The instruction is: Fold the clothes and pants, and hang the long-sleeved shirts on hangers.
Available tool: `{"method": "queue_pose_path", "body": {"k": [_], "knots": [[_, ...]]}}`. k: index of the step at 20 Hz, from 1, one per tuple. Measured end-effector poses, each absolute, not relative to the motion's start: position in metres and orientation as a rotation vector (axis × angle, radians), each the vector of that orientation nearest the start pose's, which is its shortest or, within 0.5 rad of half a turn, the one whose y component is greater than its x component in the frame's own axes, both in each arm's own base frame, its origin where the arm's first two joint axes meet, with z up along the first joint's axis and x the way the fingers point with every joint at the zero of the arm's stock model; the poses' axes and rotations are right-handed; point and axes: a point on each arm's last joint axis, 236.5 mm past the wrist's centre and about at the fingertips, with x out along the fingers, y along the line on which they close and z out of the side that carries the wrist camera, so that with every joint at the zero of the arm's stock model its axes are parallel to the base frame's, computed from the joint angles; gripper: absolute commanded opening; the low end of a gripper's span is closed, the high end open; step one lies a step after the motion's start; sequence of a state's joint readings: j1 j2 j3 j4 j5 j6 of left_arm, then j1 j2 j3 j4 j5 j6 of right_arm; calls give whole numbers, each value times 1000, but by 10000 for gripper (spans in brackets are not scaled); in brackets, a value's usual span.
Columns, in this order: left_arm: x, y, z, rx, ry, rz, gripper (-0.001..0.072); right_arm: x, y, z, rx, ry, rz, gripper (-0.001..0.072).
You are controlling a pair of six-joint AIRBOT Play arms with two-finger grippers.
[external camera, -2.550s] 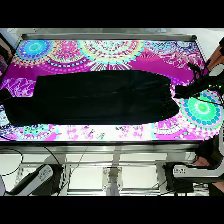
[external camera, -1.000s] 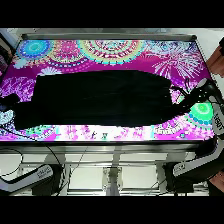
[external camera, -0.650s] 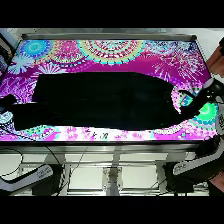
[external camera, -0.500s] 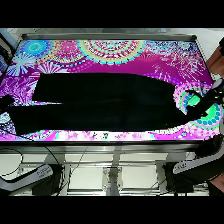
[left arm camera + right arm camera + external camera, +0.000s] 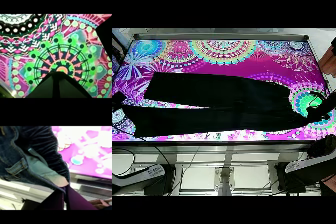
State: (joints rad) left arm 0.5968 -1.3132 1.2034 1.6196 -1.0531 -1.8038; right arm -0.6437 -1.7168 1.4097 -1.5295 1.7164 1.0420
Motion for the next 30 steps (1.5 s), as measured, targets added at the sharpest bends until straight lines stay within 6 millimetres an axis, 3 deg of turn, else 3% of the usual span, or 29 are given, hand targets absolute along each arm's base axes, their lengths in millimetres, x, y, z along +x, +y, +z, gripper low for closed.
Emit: {"method": "queue_pose_path", "body": {"k": [1,2,4,8,13,17,19,24,30], "knots": [[342,240,14,-516,1088,674,49,254,-180,-68,327,1909,133,14],[346,237,8,-521,1099,657,137,254,-182,-68,324,1909,127,15],[350,233,-1,-495,1130,619,707,253,-186,-69,318,1911,107,15],[336,224,-9,-435,1229,554,692,251,-181,-67,348,1921,112,15],[281,226,-13,-375,1423,475,691,259,-167,-64,415,1892,140,15],[243,197,-34,-425,1561,273,688,264,-159,-63,452,1871,163,15],[231,180,-45,-442,1601,177,627,265,-156,-62,463,1869,169,15],[214,158,-65,-455,1639,56,624,265,-154,-61,474,1867,173,15],[215,163,-73,-422,1625,54,614,266,-153,-61,483,1866,172,15]]}}
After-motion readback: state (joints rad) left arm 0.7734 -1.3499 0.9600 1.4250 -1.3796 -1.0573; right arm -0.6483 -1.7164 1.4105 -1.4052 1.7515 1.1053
